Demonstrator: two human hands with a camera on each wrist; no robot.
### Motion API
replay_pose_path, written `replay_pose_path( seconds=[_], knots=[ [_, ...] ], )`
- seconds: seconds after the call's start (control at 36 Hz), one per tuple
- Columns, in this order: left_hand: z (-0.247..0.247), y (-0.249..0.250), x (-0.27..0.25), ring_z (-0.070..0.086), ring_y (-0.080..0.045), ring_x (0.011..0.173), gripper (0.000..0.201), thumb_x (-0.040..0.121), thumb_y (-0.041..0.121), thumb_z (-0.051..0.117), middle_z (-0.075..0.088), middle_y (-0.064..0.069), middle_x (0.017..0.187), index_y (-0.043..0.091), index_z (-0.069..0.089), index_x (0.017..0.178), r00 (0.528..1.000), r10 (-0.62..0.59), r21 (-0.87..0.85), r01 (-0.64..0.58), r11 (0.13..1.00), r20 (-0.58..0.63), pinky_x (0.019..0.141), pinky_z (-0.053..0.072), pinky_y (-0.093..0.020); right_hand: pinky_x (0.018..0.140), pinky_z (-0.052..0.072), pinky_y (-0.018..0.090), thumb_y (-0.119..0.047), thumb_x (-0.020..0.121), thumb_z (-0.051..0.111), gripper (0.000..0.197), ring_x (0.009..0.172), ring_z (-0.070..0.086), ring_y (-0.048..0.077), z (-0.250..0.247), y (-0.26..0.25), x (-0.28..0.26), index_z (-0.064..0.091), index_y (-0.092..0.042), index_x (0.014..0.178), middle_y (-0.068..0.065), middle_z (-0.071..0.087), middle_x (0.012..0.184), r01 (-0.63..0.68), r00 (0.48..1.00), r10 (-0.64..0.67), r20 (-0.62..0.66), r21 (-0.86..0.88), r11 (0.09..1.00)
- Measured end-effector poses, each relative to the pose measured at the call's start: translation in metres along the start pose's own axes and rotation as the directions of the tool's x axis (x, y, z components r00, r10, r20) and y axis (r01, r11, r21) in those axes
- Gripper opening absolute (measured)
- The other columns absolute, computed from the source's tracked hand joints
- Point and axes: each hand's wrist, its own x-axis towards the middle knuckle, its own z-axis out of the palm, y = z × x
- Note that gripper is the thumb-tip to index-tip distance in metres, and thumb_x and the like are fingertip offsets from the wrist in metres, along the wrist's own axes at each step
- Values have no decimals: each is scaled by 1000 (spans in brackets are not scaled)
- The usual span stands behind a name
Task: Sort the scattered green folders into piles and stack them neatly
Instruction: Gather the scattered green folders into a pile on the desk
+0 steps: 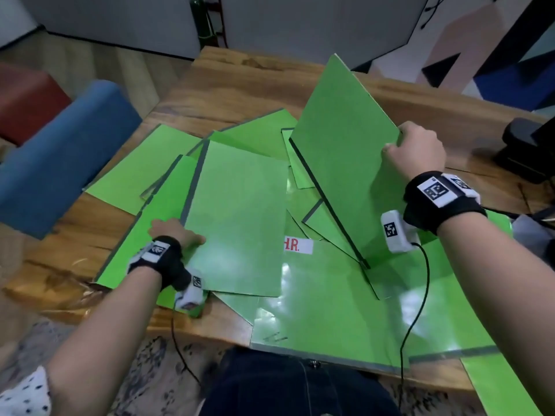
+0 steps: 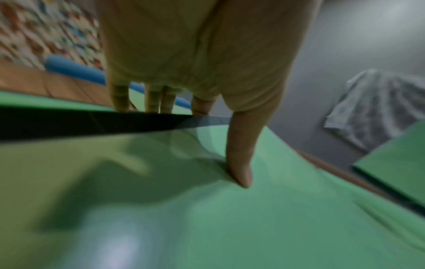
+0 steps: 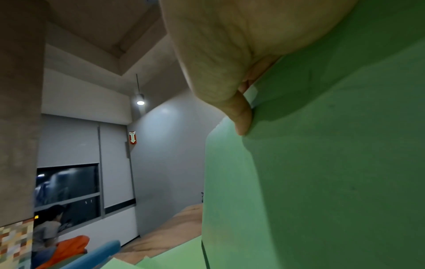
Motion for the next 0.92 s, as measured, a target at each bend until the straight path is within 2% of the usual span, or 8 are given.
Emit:
replay_pose_path(
  seconds=[0.14, 0.22, 0.5, 0.56, 0.64, 0.69, 0.78, 0.92],
  knots=[
    [-24, -29, 24, 29, -40, 136, 108, 56, 68, 71, 28, -21, 150, 15, 36, 142, 991, -81, 113, 69, 991, 108, 107, 34, -50, 83, 49, 45, -19, 87, 55, 30, 98, 61, 42, 3, -2, -4, 57, -3, 112, 25, 63, 108, 30, 999, -29, 24, -72, 997],
    [-26, -33, 24, 36, -39, 132, 104, 63, 60, 75, 25, -19, 151, 16, 31, 145, 981, -67, 79, 54, 995, 181, 106, 36, -50, 80, 50, 45, -19, 87, 55, 24, 92, 62, 42, 7, -4, -7, 56, -3, 103, 25, 64, 101, 56, 998, -52, 43, -101, 993],
    [-37, -40, 20, 18, -43, 138, 107, 58, 47, 84, 9, -22, 153, 16, 31, 146, 983, -163, 14, 162, 987, 81, 110, 28, -52, 73, 47, 39, -18, 91, 54, 21, 90, 62, 39, 9, -3, -10, 55, -1, 104, 24, 64, 98, 90, 995, -84, 49, -150, 985],
    [-51, -34, 12, 15, -41, 139, 98, 62, 44, 83, 13, -25, 152, 8, 38, 141, 983, -182, 44, 181, 983, 27, 110, 26, -51, 72, 47, 39, -18, 91, 54, 21, 90, 63, 40, 11, -3, -12, 55, -1, 103, 24, 64, 98, 84, 996, -77, 48, -158, 984],
    [-75, -21, -7, 21, -43, 133, 74, 58, 42, 86, 23, -26, 144, 2, 56, 112, 974, -208, 12, 209, 978, -89, 103, 31, -54, 68, 43, 37, -17, 92, 53, 21, 89, 62, 40, 12, -2, -13, 54, 1, 103, 24, 64, 97, 76, 997, -69, 45, -171, 982],
    [-91, -9, -26, 28, -42, 128, 65, 59, 39, 86, 28, -23, 141, 3, 59, 105, 970, -175, -32, 172, 985, -166, 101, 35, -54, 67, 40, 36, -16, 92, 52, 21, 90, 61, 40, 11, -3, -10, 53, 2, 104, 25, 62, 98, 75, 996, -66, 57, -172, 982],
    [-109, 13, -53, 42, -43, 120, 65, 65, 30, 85, 35, -23, 136, 2, 57, 117, 962, -57, -21, 53, 998, -268, 97, 41, -50, 70, 44, 38, -16, 92, 53, 21, 90, 61, 40, 11, -6, -7, 53, 1, 104, 25, 62, 98, 61, 997, -51, 65, -162, 985],
    [-116, 51, -86, 61, -38, 97, 33, 81, 4, 62, 63, -19, 104, 9, 59, 113, 884, 241, 92, -223, 970, -400, 71, 45, -39, 72, 48, 39, -15, 91, 54, 20, 89, 62, 38, 11, -7, -10, 53, 1, 103, 23, 63, 95, 53, 997, -43, 65, -152, 987]
  ],
)
